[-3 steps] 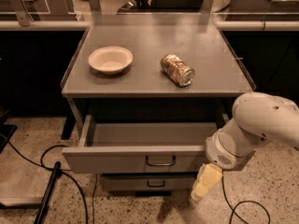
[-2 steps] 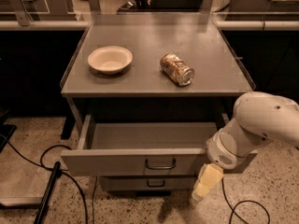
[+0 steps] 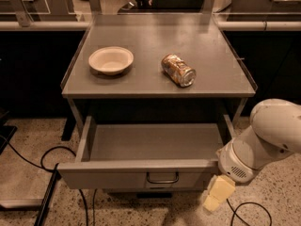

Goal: Open top drawer

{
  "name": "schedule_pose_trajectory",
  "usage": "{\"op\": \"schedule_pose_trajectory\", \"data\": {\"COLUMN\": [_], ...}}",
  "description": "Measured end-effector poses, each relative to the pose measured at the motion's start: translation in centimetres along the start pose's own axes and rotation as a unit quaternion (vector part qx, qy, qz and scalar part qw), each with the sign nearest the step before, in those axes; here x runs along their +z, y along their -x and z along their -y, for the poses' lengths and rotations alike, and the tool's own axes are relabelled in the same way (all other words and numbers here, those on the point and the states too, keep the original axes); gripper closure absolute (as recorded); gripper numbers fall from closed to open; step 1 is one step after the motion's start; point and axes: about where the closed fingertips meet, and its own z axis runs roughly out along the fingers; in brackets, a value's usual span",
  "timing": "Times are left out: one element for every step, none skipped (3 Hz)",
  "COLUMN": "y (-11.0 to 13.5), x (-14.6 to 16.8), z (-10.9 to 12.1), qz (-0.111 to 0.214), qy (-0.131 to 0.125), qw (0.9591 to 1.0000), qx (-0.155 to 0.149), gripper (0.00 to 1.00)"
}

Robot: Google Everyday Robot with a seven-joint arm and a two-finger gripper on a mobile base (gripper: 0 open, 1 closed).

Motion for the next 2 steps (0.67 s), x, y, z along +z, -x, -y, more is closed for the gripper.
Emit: {"op": "schedule_pose_trajectory", "data": {"y": [-1.73, -1.98], "x": [-1.52, -1.78], "z": [-2.17, -2.43], "qz": [0.015, 0.02], "qy": [0.011, 0.012], "qw": [0.9997, 0.9996], "qx": [0.014, 0.018], "gripper": [0.0, 0.0]}}
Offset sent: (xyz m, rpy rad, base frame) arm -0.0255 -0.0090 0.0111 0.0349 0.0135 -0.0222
